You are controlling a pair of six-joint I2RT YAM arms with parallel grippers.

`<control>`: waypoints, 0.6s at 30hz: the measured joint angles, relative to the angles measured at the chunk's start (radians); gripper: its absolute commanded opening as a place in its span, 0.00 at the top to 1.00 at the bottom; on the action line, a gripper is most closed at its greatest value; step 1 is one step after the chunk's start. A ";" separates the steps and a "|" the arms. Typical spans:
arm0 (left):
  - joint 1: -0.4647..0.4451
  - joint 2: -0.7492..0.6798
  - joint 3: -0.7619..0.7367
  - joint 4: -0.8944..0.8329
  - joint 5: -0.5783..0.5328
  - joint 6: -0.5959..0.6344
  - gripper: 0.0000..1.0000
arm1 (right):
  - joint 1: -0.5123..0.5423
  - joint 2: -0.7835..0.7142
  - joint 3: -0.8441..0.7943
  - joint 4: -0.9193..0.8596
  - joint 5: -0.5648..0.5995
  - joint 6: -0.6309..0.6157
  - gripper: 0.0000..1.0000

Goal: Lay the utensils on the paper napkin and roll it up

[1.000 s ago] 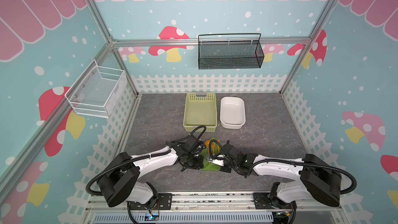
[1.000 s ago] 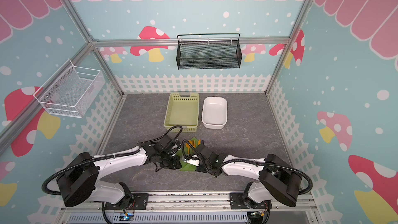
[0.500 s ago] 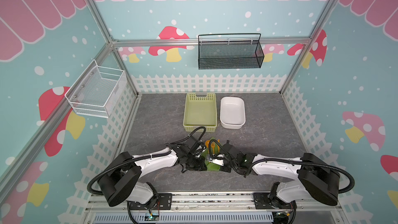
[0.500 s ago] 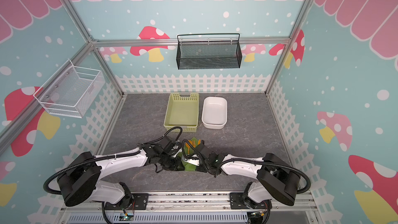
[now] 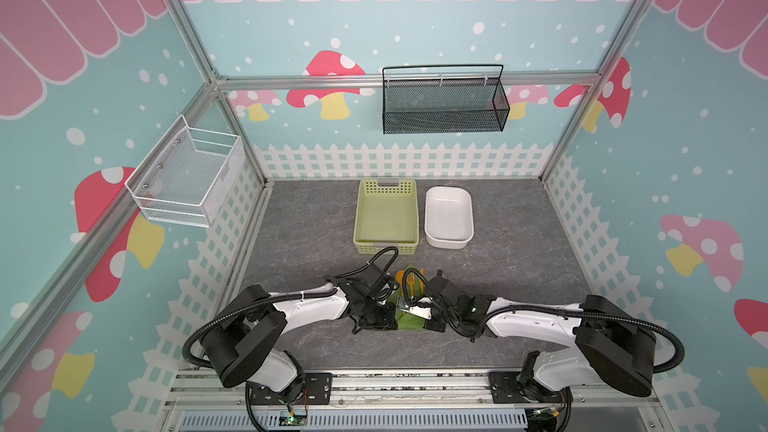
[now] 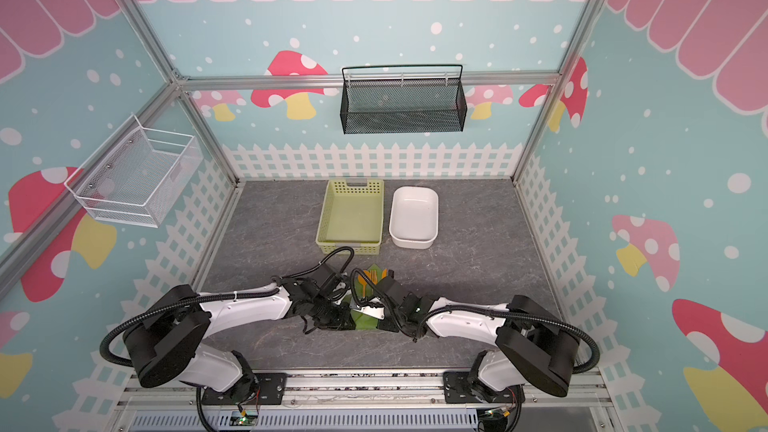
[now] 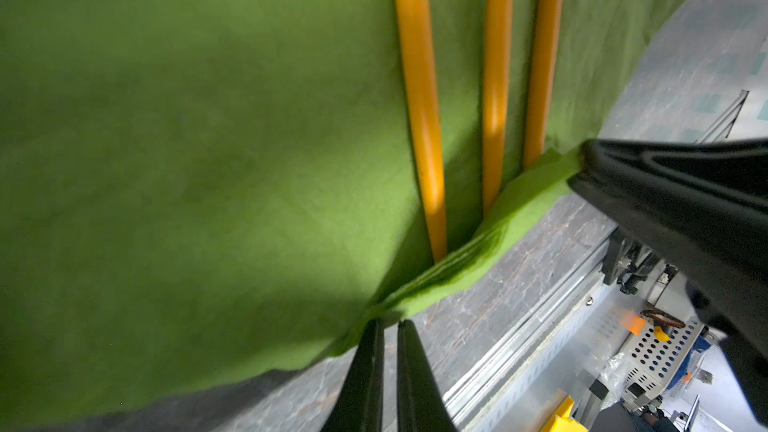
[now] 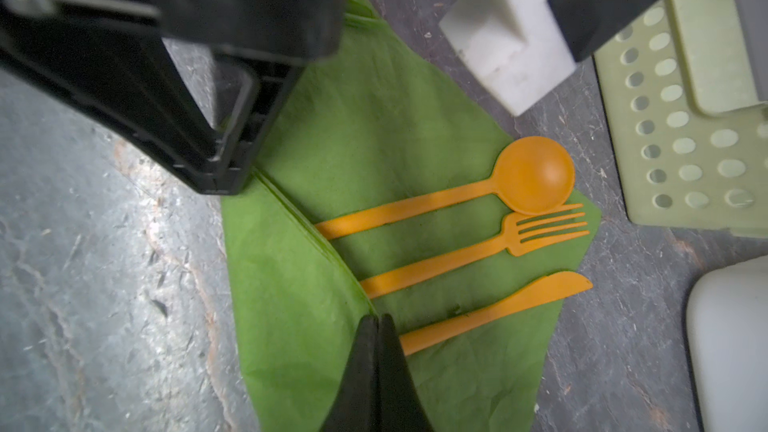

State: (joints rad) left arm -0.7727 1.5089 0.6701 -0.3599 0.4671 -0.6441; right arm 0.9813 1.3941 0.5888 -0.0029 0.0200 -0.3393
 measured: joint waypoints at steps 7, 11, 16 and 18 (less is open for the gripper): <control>0.000 0.017 0.000 0.016 -0.006 0.000 0.88 | 0.000 0.000 0.000 0.000 0.019 0.001 0.94; 0.000 0.021 0.000 0.025 -0.005 -0.001 0.88 | 0.000 -0.002 0.015 -0.024 0.048 0.016 0.78; 0.000 0.021 0.000 0.025 -0.005 -0.004 0.89 | -0.001 -0.074 0.059 -0.076 0.097 0.097 0.65; 0.000 0.022 0.000 0.025 -0.005 -0.004 0.89 | -0.001 -0.123 0.073 -0.089 0.120 0.173 0.65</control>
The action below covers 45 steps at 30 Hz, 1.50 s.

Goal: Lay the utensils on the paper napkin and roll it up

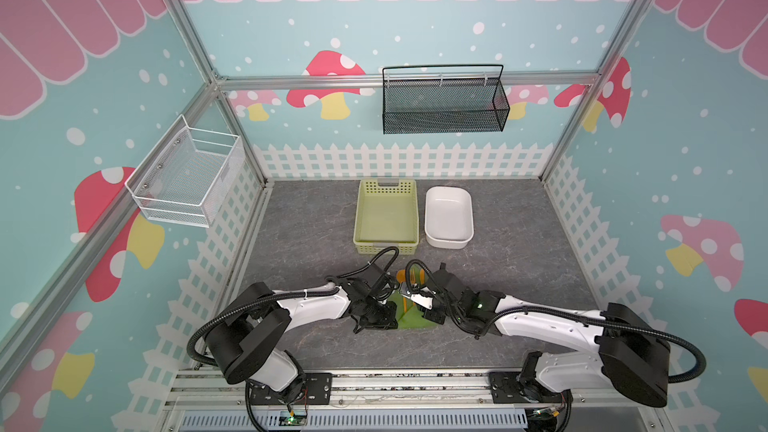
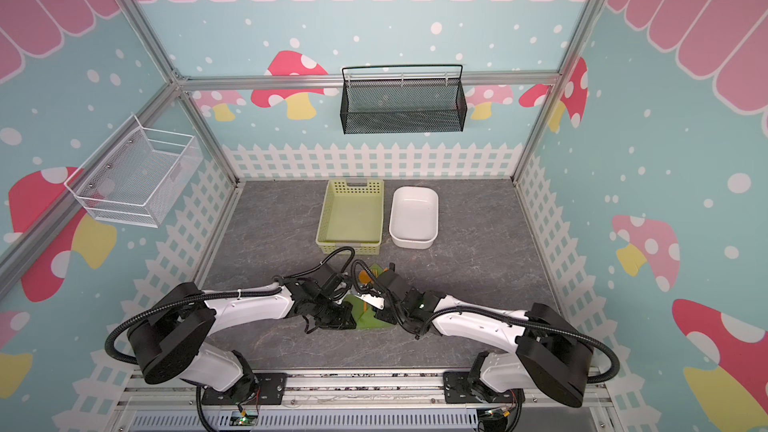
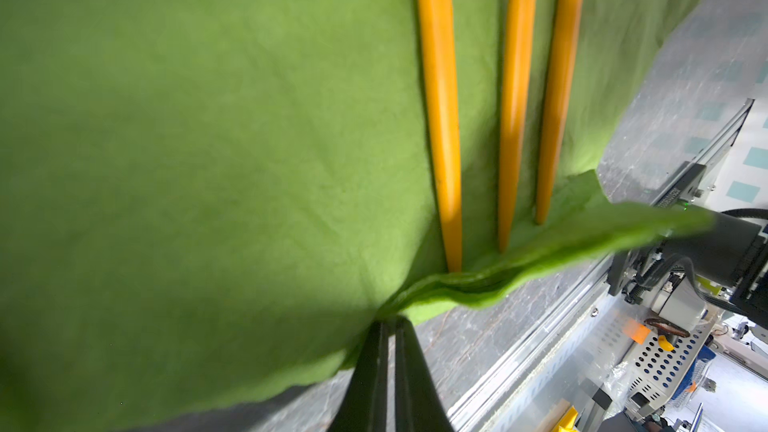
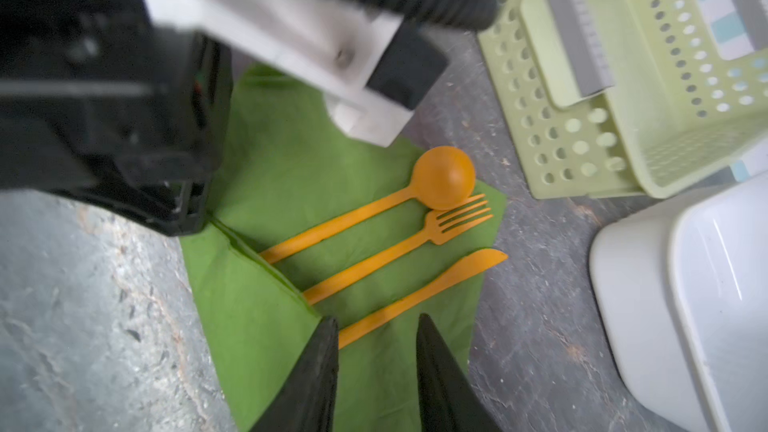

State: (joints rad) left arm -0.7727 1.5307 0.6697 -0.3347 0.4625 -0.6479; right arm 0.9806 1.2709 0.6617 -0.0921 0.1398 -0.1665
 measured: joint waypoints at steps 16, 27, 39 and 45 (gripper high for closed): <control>0.000 0.000 -0.002 0.005 0.000 -0.003 0.90 | -0.001 -0.148 -0.283 0.218 -0.315 0.937 1.00; 0.000 0.000 -0.003 0.006 0.000 -0.003 0.91 | -0.001 0.040 -0.248 0.363 -0.470 1.024 1.00; 0.000 0.000 -0.003 0.006 0.000 -0.003 0.91 | -0.001 0.152 -0.170 0.298 -0.430 1.031 1.00; 0.000 0.004 -0.003 0.012 0.002 -0.003 0.91 | -0.012 0.148 -0.170 0.236 -0.392 1.045 1.00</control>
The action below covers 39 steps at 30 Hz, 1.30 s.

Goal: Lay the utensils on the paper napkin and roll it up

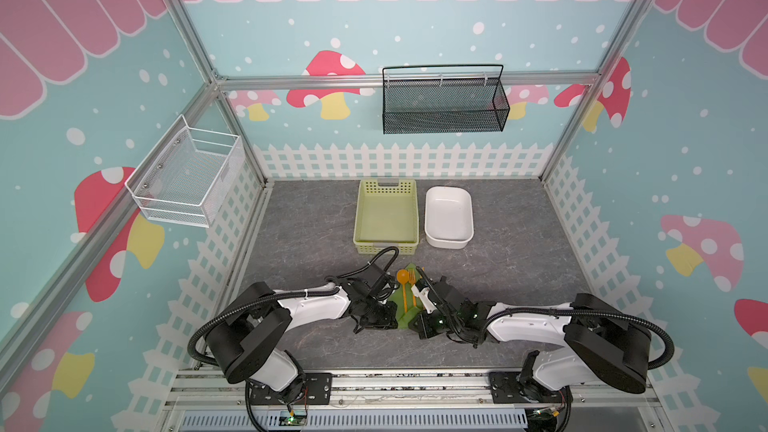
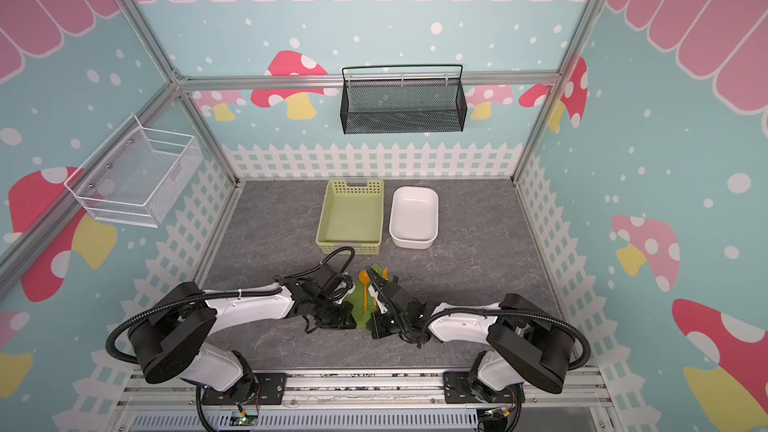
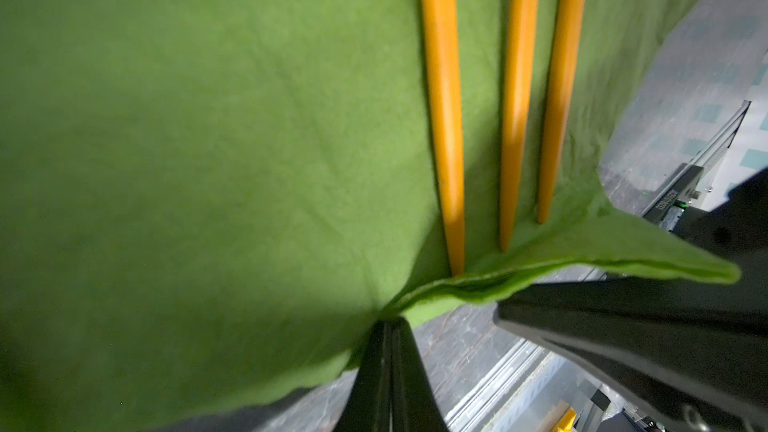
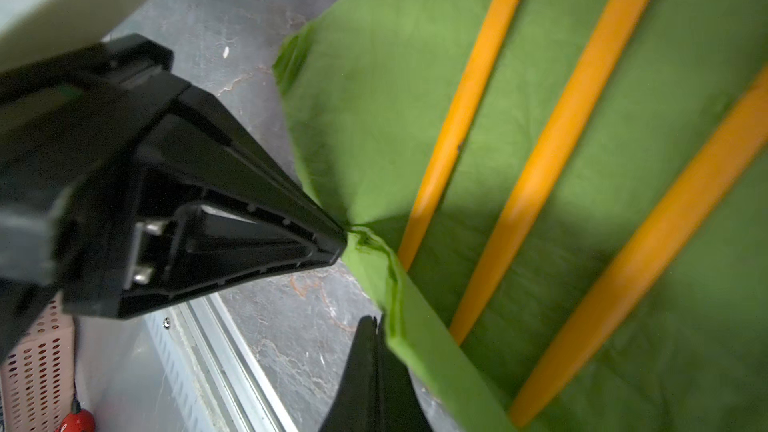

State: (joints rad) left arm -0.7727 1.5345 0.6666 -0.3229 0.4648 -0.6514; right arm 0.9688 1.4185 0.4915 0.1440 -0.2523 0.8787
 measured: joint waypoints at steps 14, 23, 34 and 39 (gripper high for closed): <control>0.000 0.001 0.000 0.001 0.000 0.000 0.91 | -0.072 -0.143 -0.080 -0.077 0.031 0.021 1.00; 0.000 0.001 0.000 0.001 0.000 0.000 0.91 | -0.107 -0.180 -0.117 -0.100 0.031 0.020 1.00; 0.000 0.006 0.000 0.007 0.005 0.000 0.91 | -0.131 -0.180 -0.118 -0.101 0.014 0.005 1.00; 0.002 0.006 0.001 0.008 0.008 0.000 0.92 | -0.134 -0.180 -0.116 -0.098 0.003 -0.008 1.00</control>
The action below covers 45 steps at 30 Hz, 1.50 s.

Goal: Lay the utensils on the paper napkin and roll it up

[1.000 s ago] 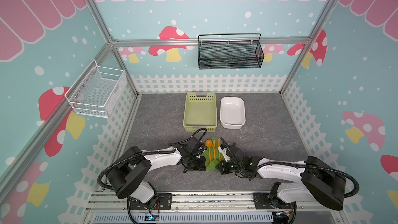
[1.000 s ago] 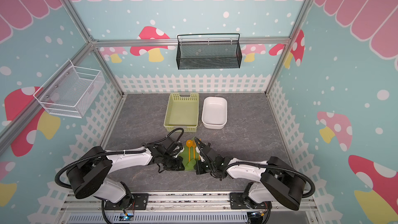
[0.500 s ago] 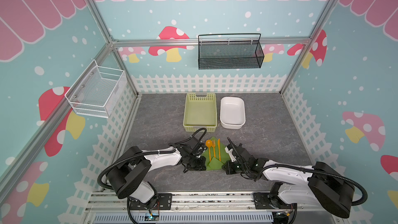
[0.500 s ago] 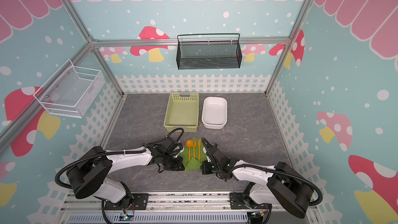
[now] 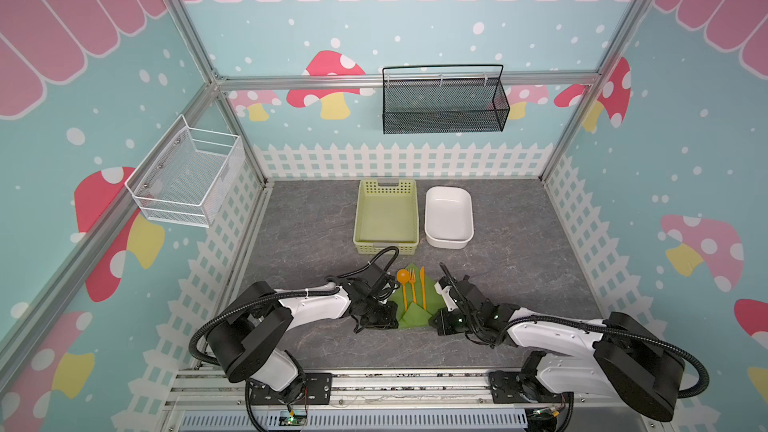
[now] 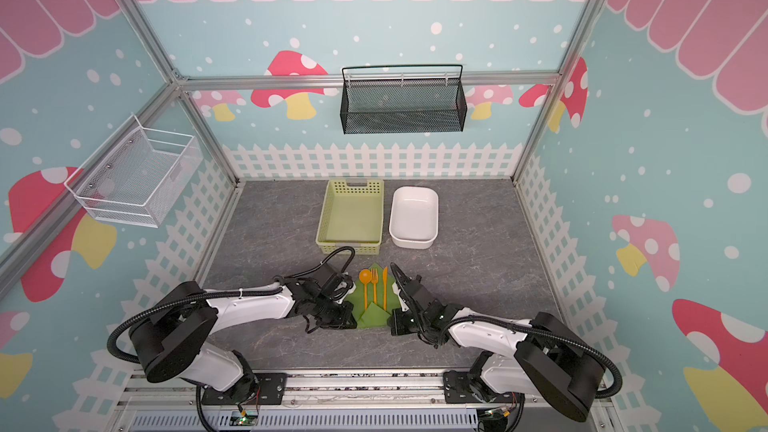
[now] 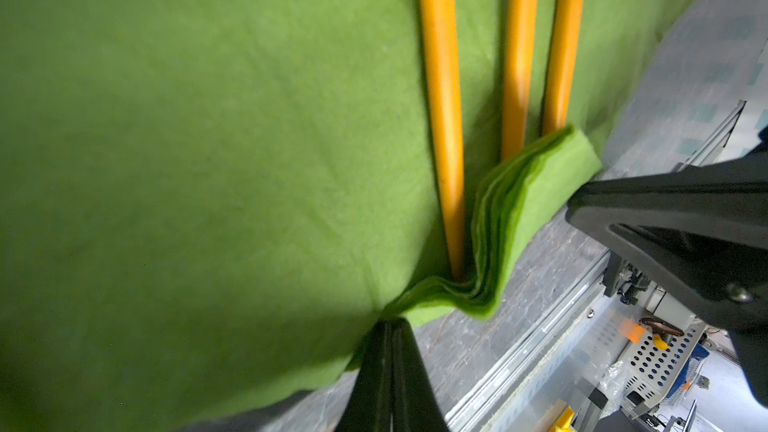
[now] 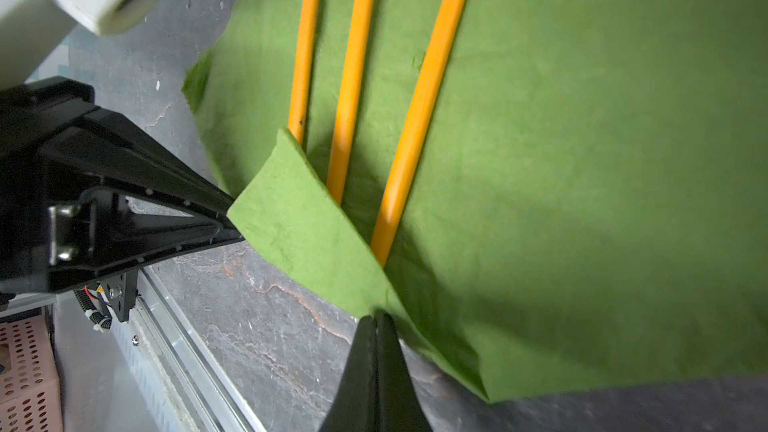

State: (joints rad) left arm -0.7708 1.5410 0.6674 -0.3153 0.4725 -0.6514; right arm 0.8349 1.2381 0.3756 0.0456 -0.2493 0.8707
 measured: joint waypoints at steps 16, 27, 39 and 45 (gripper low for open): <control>0.003 0.006 0.001 0.006 0.010 0.000 0.92 | -0.017 0.004 0.027 0.014 -0.006 -0.022 1.00; 0.003 0.008 0.001 0.010 0.013 0.000 0.92 | -0.024 0.056 0.011 0.015 -0.014 -0.020 1.00; 0.003 0.007 0.001 0.010 0.011 0.000 0.92 | -0.034 0.059 -0.004 0.039 -0.026 -0.002 1.00; 0.003 -0.008 0.001 -0.006 -0.009 -0.001 0.92 | -0.038 0.069 -0.004 0.053 -0.037 0.003 1.00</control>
State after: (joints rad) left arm -0.7681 1.5330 0.6685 -0.3214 0.4633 -0.6521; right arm 0.7971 1.3071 0.3714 0.0982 -0.2859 0.8738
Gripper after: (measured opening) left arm 0.075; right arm 0.043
